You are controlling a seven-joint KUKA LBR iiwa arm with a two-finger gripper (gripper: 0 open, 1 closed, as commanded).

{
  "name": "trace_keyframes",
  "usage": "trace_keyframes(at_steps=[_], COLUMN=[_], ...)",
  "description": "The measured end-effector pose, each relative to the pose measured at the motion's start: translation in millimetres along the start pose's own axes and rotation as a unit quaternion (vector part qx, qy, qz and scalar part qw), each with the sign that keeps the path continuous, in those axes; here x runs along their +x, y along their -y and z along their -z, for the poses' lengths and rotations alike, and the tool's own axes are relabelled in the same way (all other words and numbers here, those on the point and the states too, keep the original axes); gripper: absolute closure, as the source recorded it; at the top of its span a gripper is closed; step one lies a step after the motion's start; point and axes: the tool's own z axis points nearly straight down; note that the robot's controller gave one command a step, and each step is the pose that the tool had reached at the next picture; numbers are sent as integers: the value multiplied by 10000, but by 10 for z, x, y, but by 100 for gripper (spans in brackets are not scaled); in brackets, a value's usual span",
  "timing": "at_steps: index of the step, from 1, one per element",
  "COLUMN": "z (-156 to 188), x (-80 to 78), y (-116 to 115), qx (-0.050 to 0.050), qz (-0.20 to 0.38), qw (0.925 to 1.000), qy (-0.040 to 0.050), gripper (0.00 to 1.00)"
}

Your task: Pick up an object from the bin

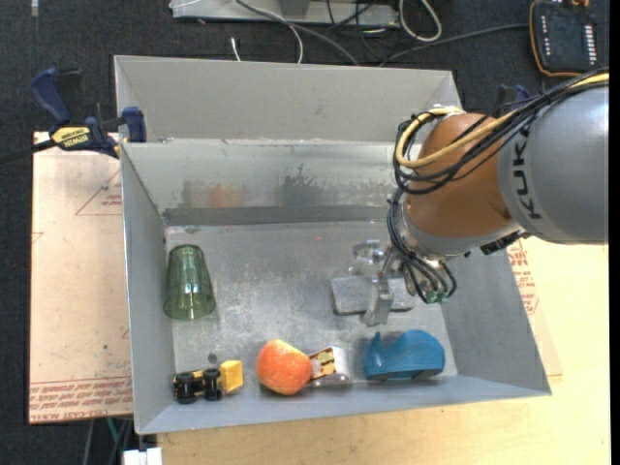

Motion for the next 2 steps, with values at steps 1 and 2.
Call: trace_keyframes(at_steps=[1,2], z=[32,124], x=[-4,-7], y=[-3,-6], qx=[-2,-3], qz=[5,9], qw=[10000,10000], qy=[1,5], gripper=[100,100])
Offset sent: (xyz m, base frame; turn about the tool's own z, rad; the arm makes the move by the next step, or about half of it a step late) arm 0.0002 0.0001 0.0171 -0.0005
